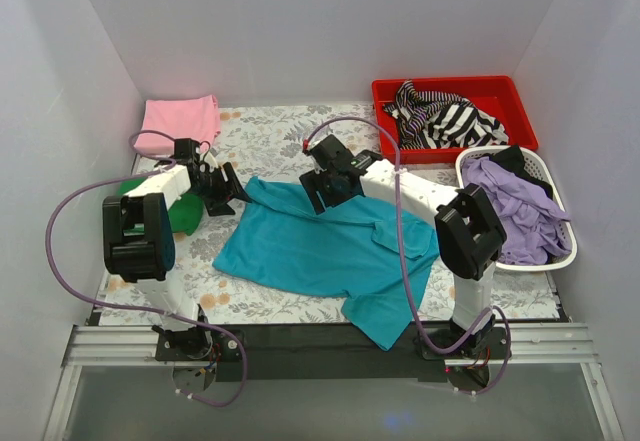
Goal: Fold and stack the t-shirts
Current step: Fold the tshirt
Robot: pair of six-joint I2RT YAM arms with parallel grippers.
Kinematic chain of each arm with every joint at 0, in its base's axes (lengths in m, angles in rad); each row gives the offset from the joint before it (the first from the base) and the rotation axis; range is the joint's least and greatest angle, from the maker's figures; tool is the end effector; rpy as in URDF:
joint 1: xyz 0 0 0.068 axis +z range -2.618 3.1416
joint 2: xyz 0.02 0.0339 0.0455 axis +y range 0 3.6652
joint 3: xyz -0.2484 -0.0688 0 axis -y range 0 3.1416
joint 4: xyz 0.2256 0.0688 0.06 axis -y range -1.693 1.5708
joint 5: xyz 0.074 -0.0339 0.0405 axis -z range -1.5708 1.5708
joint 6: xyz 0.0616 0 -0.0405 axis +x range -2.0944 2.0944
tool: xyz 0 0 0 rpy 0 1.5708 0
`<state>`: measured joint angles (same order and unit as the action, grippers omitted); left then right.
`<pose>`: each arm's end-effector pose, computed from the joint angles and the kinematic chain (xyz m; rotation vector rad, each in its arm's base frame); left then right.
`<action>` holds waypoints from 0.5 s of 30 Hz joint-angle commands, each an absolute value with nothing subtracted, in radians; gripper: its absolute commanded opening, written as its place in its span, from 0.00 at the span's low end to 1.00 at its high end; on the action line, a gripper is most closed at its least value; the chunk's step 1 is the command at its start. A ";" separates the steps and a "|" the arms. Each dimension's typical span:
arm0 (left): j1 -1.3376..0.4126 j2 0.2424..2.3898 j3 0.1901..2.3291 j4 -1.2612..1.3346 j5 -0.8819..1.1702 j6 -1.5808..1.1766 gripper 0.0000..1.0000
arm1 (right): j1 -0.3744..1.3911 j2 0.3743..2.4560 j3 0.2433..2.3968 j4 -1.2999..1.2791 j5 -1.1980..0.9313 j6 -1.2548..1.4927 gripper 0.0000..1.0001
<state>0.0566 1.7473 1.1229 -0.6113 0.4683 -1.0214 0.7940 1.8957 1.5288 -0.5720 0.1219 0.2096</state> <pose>0.3252 -0.0094 0.1530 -1.4087 2.5867 -0.8528 0.2936 0.2880 0.2149 -0.6774 2.4264 0.2613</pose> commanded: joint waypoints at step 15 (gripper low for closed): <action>0.063 1.942 1.086 -0.496 0.750 -0.973 0.57 | 0.802 1.904 1.385 -0.433 -0.129 0.232 0.75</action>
<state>0.0635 1.8912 1.1057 -0.5152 0.7147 -1.0164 0.7967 1.9106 1.3922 -0.4801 -0.1055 0.2180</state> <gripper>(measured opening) 0.583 0.754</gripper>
